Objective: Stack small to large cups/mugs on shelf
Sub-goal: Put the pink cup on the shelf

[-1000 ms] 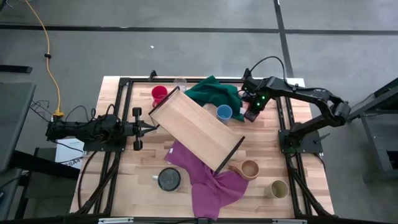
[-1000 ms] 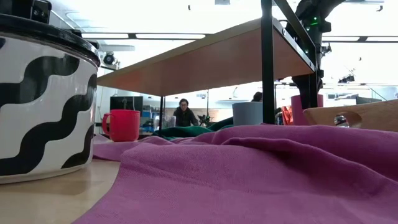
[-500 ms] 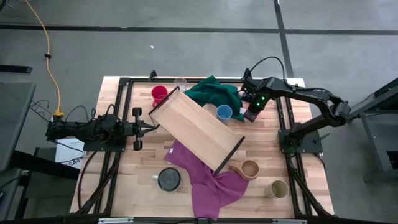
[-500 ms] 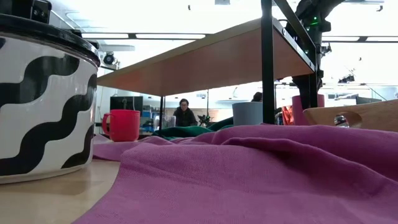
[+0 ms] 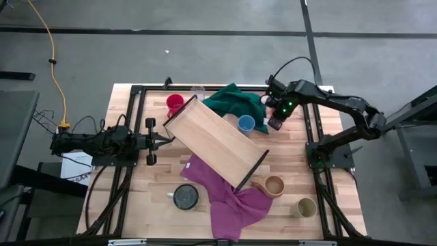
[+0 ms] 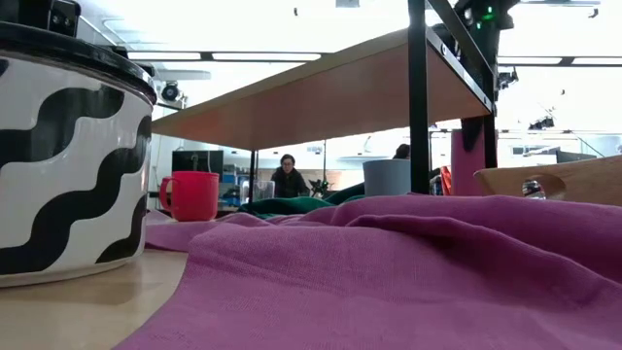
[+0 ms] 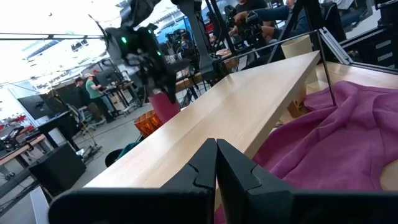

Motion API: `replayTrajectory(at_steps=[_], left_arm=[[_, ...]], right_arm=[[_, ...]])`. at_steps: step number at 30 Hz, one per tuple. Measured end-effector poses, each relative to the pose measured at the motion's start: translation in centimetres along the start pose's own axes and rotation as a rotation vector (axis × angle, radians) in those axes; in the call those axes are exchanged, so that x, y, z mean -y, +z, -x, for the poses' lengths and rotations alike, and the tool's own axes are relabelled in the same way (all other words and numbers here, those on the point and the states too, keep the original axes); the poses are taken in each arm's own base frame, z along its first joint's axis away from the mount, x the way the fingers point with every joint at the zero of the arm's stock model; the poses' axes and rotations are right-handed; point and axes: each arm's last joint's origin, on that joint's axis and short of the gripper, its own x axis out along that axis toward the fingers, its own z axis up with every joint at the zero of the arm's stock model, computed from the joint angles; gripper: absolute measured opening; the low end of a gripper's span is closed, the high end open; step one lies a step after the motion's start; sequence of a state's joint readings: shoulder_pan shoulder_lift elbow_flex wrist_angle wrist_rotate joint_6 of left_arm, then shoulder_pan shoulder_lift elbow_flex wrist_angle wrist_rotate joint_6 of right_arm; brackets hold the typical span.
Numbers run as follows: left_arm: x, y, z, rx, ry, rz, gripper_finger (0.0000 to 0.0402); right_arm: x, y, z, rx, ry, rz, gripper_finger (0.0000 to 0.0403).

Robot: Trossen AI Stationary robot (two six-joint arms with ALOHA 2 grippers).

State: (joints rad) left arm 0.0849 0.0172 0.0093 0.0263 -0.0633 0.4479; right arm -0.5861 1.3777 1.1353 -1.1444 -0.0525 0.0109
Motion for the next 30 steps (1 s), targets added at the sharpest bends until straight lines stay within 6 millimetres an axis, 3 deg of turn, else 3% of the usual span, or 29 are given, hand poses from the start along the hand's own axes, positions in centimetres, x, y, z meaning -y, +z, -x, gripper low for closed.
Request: replayTrajectory(at_steps=[9, 17, 30], left_arm=[[0.0, 0.0, 0.0, 0.000, 0.000, 0.000, 0.0001], [0.0, 0.0, 0.0, 0.000, 0.000, 0.000, 0.0001], [0.0, 0.0, 0.0, 0.000, 0.000, 0.000, 0.0001]], right_arm=[[-0.8, 1.1, 6.5, 0.092, 0.004, 0.036, 0.0000], [-3.8, 1.3, 11.8, 0.224, 0.104, 0.127, 0.0000], [-10.6, -0.3, 15.0, 0.216, 0.264, 0.302, 0.0000]])
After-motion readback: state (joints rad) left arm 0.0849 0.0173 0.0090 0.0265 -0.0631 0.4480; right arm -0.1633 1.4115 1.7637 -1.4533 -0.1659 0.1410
